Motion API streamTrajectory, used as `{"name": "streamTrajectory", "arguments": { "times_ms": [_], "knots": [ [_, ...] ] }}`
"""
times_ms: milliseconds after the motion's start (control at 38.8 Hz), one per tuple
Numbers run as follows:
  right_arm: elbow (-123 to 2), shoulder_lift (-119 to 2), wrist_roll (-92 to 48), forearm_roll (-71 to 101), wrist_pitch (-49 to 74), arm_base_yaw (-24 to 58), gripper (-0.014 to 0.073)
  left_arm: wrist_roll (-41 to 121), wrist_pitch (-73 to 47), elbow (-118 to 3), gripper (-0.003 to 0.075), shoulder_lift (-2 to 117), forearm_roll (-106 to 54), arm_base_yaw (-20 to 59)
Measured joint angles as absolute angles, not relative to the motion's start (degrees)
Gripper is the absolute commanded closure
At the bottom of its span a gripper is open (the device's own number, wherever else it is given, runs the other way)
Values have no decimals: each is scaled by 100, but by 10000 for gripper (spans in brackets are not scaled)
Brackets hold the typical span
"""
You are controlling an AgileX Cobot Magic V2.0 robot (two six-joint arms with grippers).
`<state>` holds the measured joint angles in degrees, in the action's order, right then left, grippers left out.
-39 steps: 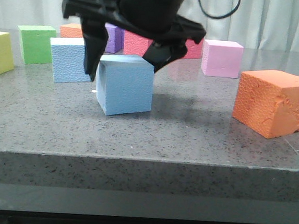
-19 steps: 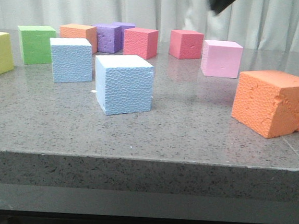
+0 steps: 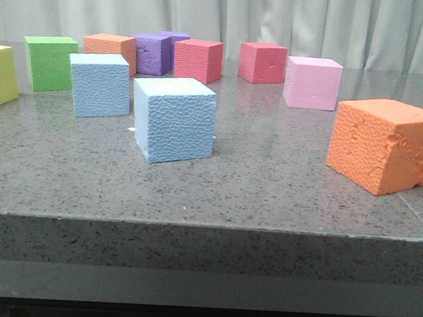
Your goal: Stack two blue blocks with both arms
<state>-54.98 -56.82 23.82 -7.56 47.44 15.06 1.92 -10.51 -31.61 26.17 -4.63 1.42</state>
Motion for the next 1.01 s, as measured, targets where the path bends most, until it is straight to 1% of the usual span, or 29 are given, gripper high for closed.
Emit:
{"name": "streamTrajectory", "arguments": {
  "times_ms": [258, 361, 439, 542, 748, 852, 903, 1006],
  "knots": [
    [-3587, -3721, 2382, -780, 3990, 1506, 704, 192, -916, -3194, 82, 2781, -489, 142],
    [-3114, -3126, 2382, -811, 3723, 1506, 704, 192, -875, -3317, 82, 3086, -628, 154],
    [-2865, -2799, 2382, -814, 3566, 1506, 704, 192, -899, -3508, 82, 3371, -656, 313],
    [-2709, -2571, 2382, -824, 3465, 1506, 704, 192, -992, -3889, 82, 3893, -674, 724],
    [-2682, -2529, 2382, -942, 3395, 1506, 704, 192, -1188, -4864, 82, 5138, -521, 2112],
    [-2682, -2529, 2382, -972, 3395, 1506, 704, 192, -1444, -5394, 82, 5851, -430, 2650],
    [-2682, -2529, 2382, -972, 3395, 1506, 704, 192, -1701, -5736, 82, 6248, -436, 2819],
    [-2682, -2529, 2382, -981, 3385, 1506, 704, 126, -2338, -6452, 82, 6908, -534, 2893]
  ]
}}
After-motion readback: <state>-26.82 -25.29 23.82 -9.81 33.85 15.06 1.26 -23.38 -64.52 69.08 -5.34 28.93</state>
